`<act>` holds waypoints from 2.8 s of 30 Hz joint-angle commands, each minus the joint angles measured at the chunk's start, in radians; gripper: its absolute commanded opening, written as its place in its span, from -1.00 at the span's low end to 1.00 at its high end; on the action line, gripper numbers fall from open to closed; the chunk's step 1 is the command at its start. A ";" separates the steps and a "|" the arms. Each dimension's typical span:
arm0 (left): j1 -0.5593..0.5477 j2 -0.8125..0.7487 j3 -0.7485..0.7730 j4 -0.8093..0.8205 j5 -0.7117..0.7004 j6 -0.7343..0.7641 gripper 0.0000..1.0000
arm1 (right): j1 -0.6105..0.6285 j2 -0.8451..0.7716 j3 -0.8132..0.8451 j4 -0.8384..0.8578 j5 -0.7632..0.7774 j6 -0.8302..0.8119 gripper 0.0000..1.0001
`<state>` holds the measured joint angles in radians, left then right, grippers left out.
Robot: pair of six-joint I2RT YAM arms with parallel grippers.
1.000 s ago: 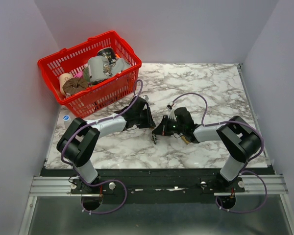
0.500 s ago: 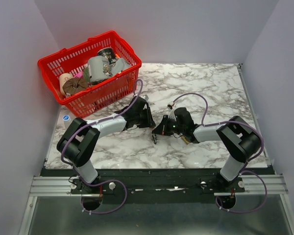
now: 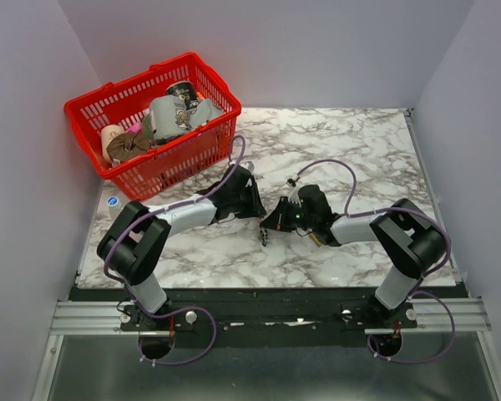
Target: Unlock with the key
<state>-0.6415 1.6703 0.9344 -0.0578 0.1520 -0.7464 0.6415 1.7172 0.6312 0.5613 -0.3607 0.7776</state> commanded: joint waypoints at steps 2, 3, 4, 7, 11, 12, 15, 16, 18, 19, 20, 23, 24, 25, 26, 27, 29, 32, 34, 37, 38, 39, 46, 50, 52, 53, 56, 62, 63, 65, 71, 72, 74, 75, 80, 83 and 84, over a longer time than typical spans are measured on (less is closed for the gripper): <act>-0.012 -0.035 -0.013 -0.020 -0.008 -0.004 -1.00 | -0.013 -0.034 -0.030 0.031 0.131 -0.015 -0.99; -0.012 -0.037 -0.013 -0.020 -0.009 -0.004 -1.00 | -0.013 -0.036 -0.031 0.032 0.132 -0.015 -0.99; -0.012 -0.035 -0.013 -0.022 -0.012 -0.004 -1.00 | -0.013 -0.037 -0.033 0.037 0.132 -0.015 -0.99; -0.015 -0.034 -0.013 -0.024 -0.017 -0.002 -1.00 | -0.013 -0.036 -0.034 0.048 0.132 -0.012 -0.99; -0.018 -0.029 -0.011 -0.027 -0.020 -0.004 -1.00 | -0.009 -0.045 -0.045 0.058 0.140 -0.012 -0.99; -0.020 -0.030 -0.011 -0.025 -0.022 -0.004 -1.00 | -0.011 -0.051 -0.047 0.061 0.147 -0.012 -0.99; -0.021 -0.034 -0.013 -0.028 -0.028 -0.004 -1.00 | -0.011 -0.056 -0.050 0.061 0.155 -0.009 -0.99; -0.023 -0.034 -0.013 -0.028 -0.029 -0.004 -1.00 | -0.011 -0.054 -0.051 0.066 0.155 -0.006 -0.99; -0.023 -0.032 -0.011 -0.028 -0.031 -0.004 -1.00 | -0.011 -0.053 -0.054 0.072 0.161 0.002 -0.99; -0.023 -0.032 -0.012 -0.030 -0.031 -0.004 -1.00 | -0.011 -0.053 -0.054 0.077 0.163 0.005 -0.99; -0.024 -0.034 -0.013 -0.030 -0.031 -0.004 -1.00 | -0.011 -0.054 -0.054 0.077 0.167 0.005 -0.99; -0.023 -0.032 -0.014 -0.030 -0.034 -0.004 -1.00 | -0.011 -0.057 -0.056 0.075 0.183 0.003 -0.99; -0.024 -0.032 -0.013 -0.030 -0.034 -0.004 -1.00 | -0.011 -0.059 -0.056 0.075 0.192 0.002 -0.99; -0.026 -0.034 -0.014 -0.030 -0.037 -0.005 -1.00 | -0.011 -0.059 -0.054 0.075 0.197 0.002 -0.99; -0.027 -0.035 -0.014 -0.028 -0.038 -0.005 -1.00 | -0.009 -0.062 -0.053 0.077 0.200 0.002 -0.99; -0.027 -0.034 -0.016 -0.030 -0.040 -0.005 -1.00 | -0.011 -0.062 -0.053 0.077 0.206 0.000 -0.99; -0.030 -0.035 -0.016 -0.030 -0.042 -0.007 -1.00 | -0.011 -0.062 -0.047 0.078 0.210 -0.001 -0.99; -0.033 -0.032 -0.016 -0.027 -0.043 -0.007 -1.00 | -0.006 -0.056 -0.038 0.081 0.216 -0.003 -0.99; -0.034 -0.032 -0.016 -0.028 -0.042 -0.007 -1.00 | -0.005 -0.050 -0.031 0.083 0.221 -0.006 -0.99; -0.035 -0.034 -0.019 -0.027 -0.042 -0.008 -1.00 | 0.007 -0.039 -0.024 0.089 0.229 -0.006 -0.99; -0.035 -0.034 -0.019 -0.025 -0.043 -0.008 -1.00 | 0.017 -0.038 -0.025 0.092 0.233 -0.003 -0.99; -0.037 -0.035 -0.019 -0.025 -0.046 -0.010 -1.00 | 0.020 -0.038 -0.025 0.094 0.249 -0.001 -0.99; -0.046 -0.040 -0.026 -0.028 -0.069 -0.016 -1.00 | 0.053 -0.047 -0.018 0.089 0.333 0.011 -0.99; -0.055 -0.047 -0.034 -0.030 -0.089 -0.022 -1.00 | 0.055 -0.044 0.013 0.052 0.383 0.020 -0.99; -0.055 -0.052 -0.037 -0.031 -0.097 -0.022 -1.00 | 0.056 -0.039 0.022 0.042 0.408 0.023 -0.99; -0.058 -0.050 -0.037 -0.031 -0.100 -0.022 -1.00 | 0.055 -0.034 0.025 0.042 0.413 0.028 -0.99; -0.060 -0.057 -0.039 -0.031 -0.109 -0.024 -1.00 | 0.056 -0.025 0.036 0.063 0.430 0.043 -0.99; -0.067 -0.057 -0.052 -0.027 -0.118 -0.037 -1.00 | 0.055 -0.016 0.055 0.097 0.454 0.071 -0.99; -0.067 -0.057 -0.051 -0.027 -0.117 -0.039 -1.00 | 0.055 -0.013 0.061 0.095 0.459 0.071 -0.99; -0.067 -0.054 -0.052 -0.027 -0.112 -0.044 -1.00 | 0.053 -0.013 0.065 0.097 0.473 0.071 -0.99; -0.067 -0.070 -0.080 -0.007 -0.106 -0.079 -1.00 | 0.053 0.005 0.065 0.175 0.496 0.086 -0.99; -0.067 -0.070 -0.082 -0.007 -0.106 -0.080 -1.00 | 0.053 0.012 0.067 0.181 0.499 0.086 -0.99; -0.067 -0.070 -0.080 -0.010 -0.108 -0.077 -1.00 | 0.053 0.015 0.067 0.184 0.514 0.084 -0.99; -0.067 -0.070 -0.080 -0.010 -0.108 -0.080 -1.00 | 0.053 0.015 0.064 0.186 0.520 0.083 -0.99; -0.067 -0.069 -0.086 0.001 -0.095 -0.093 -1.00 | 0.053 0.030 0.062 0.219 0.531 0.080 -0.99; -0.069 -0.069 -0.085 -0.002 -0.098 -0.091 -1.00 | 0.053 0.045 0.056 0.247 0.510 0.080 -0.99; -0.067 -0.067 -0.082 -0.007 -0.103 -0.090 -1.00 | 0.053 0.047 0.053 0.250 0.503 0.081 -0.99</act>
<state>-0.6991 1.6363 0.8593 -0.0376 0.0021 -0.8196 0.7010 1.7336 0.6666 0.6941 0.0685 0.8639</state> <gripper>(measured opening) 0.389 0.012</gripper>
